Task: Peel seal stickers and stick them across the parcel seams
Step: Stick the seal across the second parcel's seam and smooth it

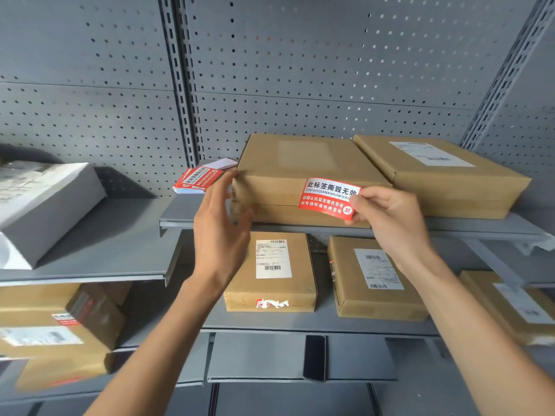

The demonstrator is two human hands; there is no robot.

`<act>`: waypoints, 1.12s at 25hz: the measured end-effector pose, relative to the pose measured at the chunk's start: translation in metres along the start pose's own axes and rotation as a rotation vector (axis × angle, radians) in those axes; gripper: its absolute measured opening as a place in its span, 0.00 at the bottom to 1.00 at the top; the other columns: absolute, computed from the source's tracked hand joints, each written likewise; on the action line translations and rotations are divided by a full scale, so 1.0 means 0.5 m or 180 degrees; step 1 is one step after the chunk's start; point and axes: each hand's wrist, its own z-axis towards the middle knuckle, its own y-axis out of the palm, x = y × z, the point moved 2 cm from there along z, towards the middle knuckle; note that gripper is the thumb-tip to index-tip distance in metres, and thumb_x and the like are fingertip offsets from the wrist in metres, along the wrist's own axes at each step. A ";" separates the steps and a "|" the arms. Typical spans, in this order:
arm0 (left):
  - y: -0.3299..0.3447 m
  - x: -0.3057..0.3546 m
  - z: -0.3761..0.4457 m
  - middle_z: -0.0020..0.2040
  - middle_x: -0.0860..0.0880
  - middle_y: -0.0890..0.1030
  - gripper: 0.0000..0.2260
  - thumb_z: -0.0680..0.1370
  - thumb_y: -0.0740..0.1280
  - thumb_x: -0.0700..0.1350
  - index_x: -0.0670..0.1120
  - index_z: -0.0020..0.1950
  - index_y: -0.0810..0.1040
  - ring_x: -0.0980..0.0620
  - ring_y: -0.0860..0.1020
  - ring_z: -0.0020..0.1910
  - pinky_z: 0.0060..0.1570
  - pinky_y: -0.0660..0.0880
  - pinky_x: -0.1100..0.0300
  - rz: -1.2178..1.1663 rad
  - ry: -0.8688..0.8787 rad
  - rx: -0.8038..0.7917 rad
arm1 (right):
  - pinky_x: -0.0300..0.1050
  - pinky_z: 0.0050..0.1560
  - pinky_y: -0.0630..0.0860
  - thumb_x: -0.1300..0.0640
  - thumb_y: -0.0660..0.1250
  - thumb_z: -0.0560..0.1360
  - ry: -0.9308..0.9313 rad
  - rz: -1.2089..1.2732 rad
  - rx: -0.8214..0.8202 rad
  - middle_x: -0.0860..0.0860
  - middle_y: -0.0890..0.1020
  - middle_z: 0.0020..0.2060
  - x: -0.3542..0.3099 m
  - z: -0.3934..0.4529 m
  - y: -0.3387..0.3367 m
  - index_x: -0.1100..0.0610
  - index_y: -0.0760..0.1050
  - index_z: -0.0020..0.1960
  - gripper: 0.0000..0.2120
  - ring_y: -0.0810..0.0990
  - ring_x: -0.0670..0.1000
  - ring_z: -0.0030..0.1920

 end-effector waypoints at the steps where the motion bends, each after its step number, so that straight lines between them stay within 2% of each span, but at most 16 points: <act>1: 0.000 -0.004 -0.003 0.69 0.54 0.78 0.29 0.76 0.73 0.35 0.52 0.74 0.71 0.53 0.77 0.62 0.65 0.75 0.53 0.0001 0.0029 0.0007 | 0.32 0.36 0.79 0.65 0.68 0.80 -0.0027 -0.0002 0.0028 0.54 0.88 0.42 0.004 -0.003 0.002 0.58 0.82 0.44 0.08 0.84 0.44 0.31; 4: 0.005 -0.005 -0.006 0.70 0.53 0.77 0.28 0.76 0.71 0.35 0.52 0.74 0.71 0.52 0.77 0.64 0.65 0.74 0.56 -0.0017 0.0083 0.0043 | 0.31 0.37 0.78 0.65 0.68 0.80 -0.0123 -0.0025 0.0111 0.53 0.88 0.42 0.005 -0.010 -0.002 0.57 0.82 0.44 0.08 0.84 0.44 0.32; 8: 0.014 -0.010 -0.004 0.69 0.52 0.77 0.28 0.76 0.71 0.35 0.51 0.74 0.72 0.54 0.77 0.60 0.56 0.67 0.77 0.0020 0.0165 0.0089 | 0.32 0.37 0.78 0.65 0.69 0.79 -0.0282 0.0045 0.0245 0.49 0.88 0.40 0.010 -0.018 -0.002 0.57 0.83 0.44 0.08 0.84 0.44 0.34; 11: 0.019 -0.018 -0.006 0.70 0.53 0.77 0.29 0.76 0.73 0.36 0.51 0.75 0.71 0.56 0.76 0.60 0.54 0.66 0.80 0.0065 0.0218 0.0103 | 0.38 0.42 0.80 0.63 0.70 0.79 -0.0457 -0.0093 0.0463 0.46 0.88 0.40 0.027 -0.028 0.004 0.54 0.83 0.43 0.08 0.87 0.46 0.40; 13: 0.021 -0.022 -0.007 0.70 0.53 0.76 0.29 0.76 0.73 0.37 0.52 0.75 0.71 0.56 0.76 0.60 0.56 0.66 0.78 0.0086 0.0259 0.0115 | 0.45 0.44 0.82 0.61 0.70 0.79 -0.0705 -0.0364 0.0657 0.46 0.88 0.42 0.032 -0.041 0.010 0.54 0.83 0.45 0.06 0.87 0.46 0.44; 16: 0.022 -0.026 -0.004 0.69 0.54 0.76 0.29 0.76 0.74 0.38 0.52 0.75 0.71 0.55 0.76 0.61 0.59 0.67 0.74 0.0111 0.0306 0.0121 | 0.50 0.45 0.81 0.59 0.71 0.78 -0.1534 -0.0984 0.0951 0.45 0.86 0.40 0.027 -0.067 0.022 0.57 0.84 0.46 0.04 0.83 0.46 0.40; 19: 0.022 -0.031 0.000 0.70 0.53 0.76 0.29 0.76 0.75 0.39 0.52 0.75 0.71 0.54 0.76 0.63 0.61 0.67 0.74 0.0127 0.0290 0.0080 | 0.43 0.45 0.78 0.61 0.71 0.77 -0.2015 -0.1208 0.1057 0.44 0.82 0.37 0.023 -0.074 0.036 0.59 0.82 0.44 0.04 0.81 0.47 0.40; 20: 0.022 -0.030 0.002 0.70 0.53 0.76 0.29 0.76 0.75 0.39 0.51 0.75 0.70 0.53 0.76 0.65 0.64 0.67 0.71 0.0149 0.0287 0.0066 | 0.37 0.44 0.76 0.61 0.71 0.77 -0.1978 -0.1180 0.1068 0.44 0.82 0.37 0.022 -0.072 0.037 0.60 0.82 0.45 0.03 0.81 0.47 0.41; 21: 0.023 -0.027 0.006 0.70 0.51 0.75 0.30 0.76 0.75 0.40 0.50 0.75 0.70 0.51 0.74 0.67 0.67 0.69 0.64 0.0244 0.0331 0.0079 | 0.31 0.43 0.75 0.62 0.72 0.77 -0.1902 -0.1124 0.1061 0.45 0.83 0.38 0.022 -0.067 0.036 0.60 0.82 0.45 0.03 0.81 0.47 0.42; 23: 0.026 -0.011 0.016 0.73 0.48 0.72 0.32 0.73 0.76 0.44 0.47 0.76 0.69 0.46 0.70 0.72 0.70 0.68 0.49 0.0705 0.0668 0.0133 | 0.28 0.42 0.74 0.63 0.72 0.77 -0.1769 -0.1019 0.1033 0.45 0.83 0.39 0.024 -0.060 0.035 0.60 0.82 0.46 0.02 0.82 0.46 0.43; 26: 0.046 0.025 0.050 0.76 0.48 0.71 0.37 0.71 0.76 0.54 0.49 0.77 0.69 0.44 0.66 0.77 0.71 0.62 0.40 0.1569 0.1611 -0.0081 | 0.39 0.46 0.78 0.63 0.71 0.77 -0.1820 -0.0962 0.1018 0.48 0.85 0.43 0.026 -0.049 0.034 0.61 0.82 0.46 0.02 0.83 0.45 0.45; 28: 0.065 0.036 0.069 0.75 0.50 0.74 0.35 0.71 0.76 0.57 0.52 0.76 0.71 0.45 0.68 0.76 0.72 0.60 0.36 0.1871 0.1918 -0.0297 | 0.44 0.51 0.79 0.65 0.71 0.76 -0.1938 -0.0927 0.1008 0.51 0.85 0.47 0.028 -0.043 0.032 0.62 0.82 0.45 0.02 0.83 0.46 0.50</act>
